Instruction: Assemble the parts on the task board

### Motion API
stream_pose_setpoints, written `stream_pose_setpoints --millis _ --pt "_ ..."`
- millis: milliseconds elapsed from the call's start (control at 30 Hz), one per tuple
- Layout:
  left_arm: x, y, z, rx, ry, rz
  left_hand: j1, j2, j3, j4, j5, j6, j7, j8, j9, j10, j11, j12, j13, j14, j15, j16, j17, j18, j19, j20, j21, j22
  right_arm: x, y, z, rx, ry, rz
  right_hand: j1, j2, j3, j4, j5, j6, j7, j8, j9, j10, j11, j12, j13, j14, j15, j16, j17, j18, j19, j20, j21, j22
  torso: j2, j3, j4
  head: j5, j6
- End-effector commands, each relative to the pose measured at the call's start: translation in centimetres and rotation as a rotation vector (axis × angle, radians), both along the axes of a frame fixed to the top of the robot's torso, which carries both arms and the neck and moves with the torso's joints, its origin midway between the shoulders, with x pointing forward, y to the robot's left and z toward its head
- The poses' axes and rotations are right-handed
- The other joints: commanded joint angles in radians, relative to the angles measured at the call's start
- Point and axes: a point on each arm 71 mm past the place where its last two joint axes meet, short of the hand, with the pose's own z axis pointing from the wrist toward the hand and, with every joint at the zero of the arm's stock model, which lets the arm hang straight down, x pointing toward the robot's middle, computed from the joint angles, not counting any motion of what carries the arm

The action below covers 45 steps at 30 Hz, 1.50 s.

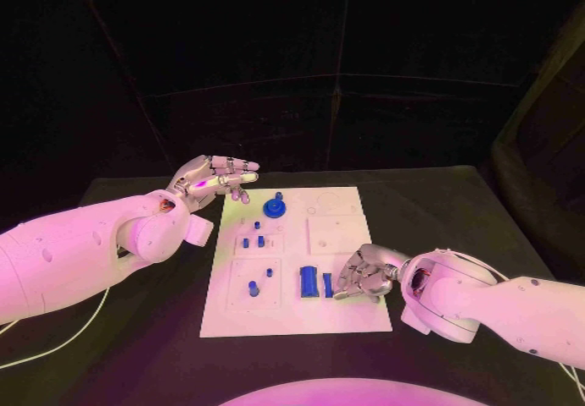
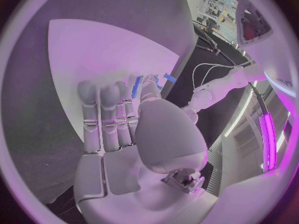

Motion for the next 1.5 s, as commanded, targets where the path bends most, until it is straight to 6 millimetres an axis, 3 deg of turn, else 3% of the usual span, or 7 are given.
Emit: stream_pose_setpoints --millis 33,433,700,1400,1433,1467,1500 --pt "0.1 0.0 0.3 -0.022 -0.027 -0.006 -0.017 0.002 -0.011 0.003 -0.001 -0.01 0.002 0.009 0.001 -0.013 0.005 0.0 -0.006 -0.075 0.006 -0.062 -0.032 0.001 -0.059 0.008 -0.048 -0.025 2.4 -0.4 2.1 0.385 -0.012 -0.039 0.091 0.04 0.019 -0.043 -0.013 -0.025 0.033 -0.019 -0.021 -0.06 0.043 -0.165 -0.16 -0.088 0.039 -0.238 -0.138 0.015 -0.082 0.041 -0.196 -0.144 -0.018 -0.0064 -0.0064 -0.001 0.014" --pt "1.8 2.0 -0.3 -0.068 -0.067 0.117 -0.049 0.003 0.019 0.028 -0.002 0.033 -0.004 -0.014 -0.005 0.134 0.02 -0.24 -0.099 -0.102 0.059 -0.616 -0.306 0.002 -0.186 0.072 -0.36 -0.267 11.0 -3.5 4.0 0.705 -0.133 -0.146 0.168 0.1 0.034 -0.182 -0.041 0.025 0.025 -0.125 -0.185 0.033 0.069 -0.41 -0.615 -0.115 0.101 -0.642 -0.488 0.018 -0.052 0.1 -0.556 -0.42 -0.076 -0.0114 -0.0322 0.003 0.099" --pt "2.7 2.0 -1.8 -0.051 -0.072 0.213 -0.055 -0.006 0.003 0.035 -0.003 0.017 -0.004 -0.06 -0.008 0.142 0.047 -0.344 -0.099 -0.15 0.099 -0.767 -0.38 0.005 -0.25 0.117 -0.464 -0.355 14.1 -3.1 3.5 0.772 -0.199 -0.211 0.09 0.098 0.039 -0.223 -0.032 -0.033 0.049 -0.125 -0.265 -0.014 0.111 -0.484 -0.657 -0.251 0.16 -0.674 -0.619 0.013 -0.127 0.158 -0.72 -0.535 -0.099 -0.0036 -0.0149 -0.006 0.173" --pt "0.3 -0.8 -2.8 -0.018 -0.037 0.294 -0.801 0.021 -0.188 0.147 -0.05 -0.532 -0.111 -0.178 -0.073 -0.425 -0.055 -0.541 -0.16 -0.703 -0.044 -0.939 -0.546 -0.091 -0.746 -0.032 -0.637 -0.508 12.4 -1.1 3.6 0.829 -0.249 -0.381 -0.807 -0.029 0.172 -0.163 -0.132 -0.564 -0.064 -0.187 -0.409 -0.616 0.01 -0.556 -0.72 -0.856 0.01 -0.735 -0.71 -0.078 -0.66 0.017 -0.881 -0.73 -0.089 0.004 0.005 0.036 0.146" --pt "0.0 -1.1 -2.7 -0.016 -0.036 0.309 -0.823 0.021 -0.194 0.147 -0.05 -0.548 -0.114 -0.178 -0.073 -0.442 -0.125 -0.541 -0.16 -0.72 -0.044 -0.943 -0.546 -0.091 -0.761 -0.037 -0.637 -0.511 11.9 -0.9 3.7 0.841 -0.254 -0.404 -0.83 -0.029 0.176 -0.163 -0.132 -0.578 -0.067 -0.187 -0.409 -0.631 0.007 -0.556 -0.72 -0.872 0.01 -0.735 -0.71 -0.078 -0.674 0.013 -0.881 -0.73 -0.089 0.004 0.005 0.036 0.146" --pt "-0.4 -1.3 -2.7 -0.014 -0.035 0.325 -0.841 0.021 -0.198 0.147 -0.05 -0.562 -0.185 -0.178 -0.073 -0.456 -0.125 -0.541 -0.16 -0.734 -0.044 -0.946 -0.546 -0.091 -0.772 -0.04 -0.637 -0.514 11.5 -0.8 3.8 0.852 -0.258 -0.427 -0.854 -0.029 0.179 -0.163 -0.132 -0.593 -0.07 -0.187 -0.409 -0.648 -0.065 -0.556 -0.72 -0.888 0.01 -0.735 -0.71 -0.078 -0.689 0.008 -0.881 -0.73 -0.089 0.004 0.005 0.036 0.146" --pt "-0.8 -1.6 -2.7 -0.011 -0.034 0.34 -0.86 0.021 -0.203 0.147 -0.05 -0.575 -0.185 -0.178 -0.073 -0.47 -0.125 -0.541 -0.16 -0.748 -0.044 -0.949 -0.546 -0.096 -0.785 -0.044 -0.637 -0.517 11.1 -0.6 3.8 0.861 -0.262 -0.45 -0.875 -0.029 0.181 -0.163 -0.132 -0.606 -0.141 -0.187 -0.409 -0.663 -0.065 -0.556 -0.72 -0.903 0.01 -0.735 -0.71 -0.078 -0.702 0.004 -0.881 -0.73 -0.089 0.004 0.005 0.036 0.146"
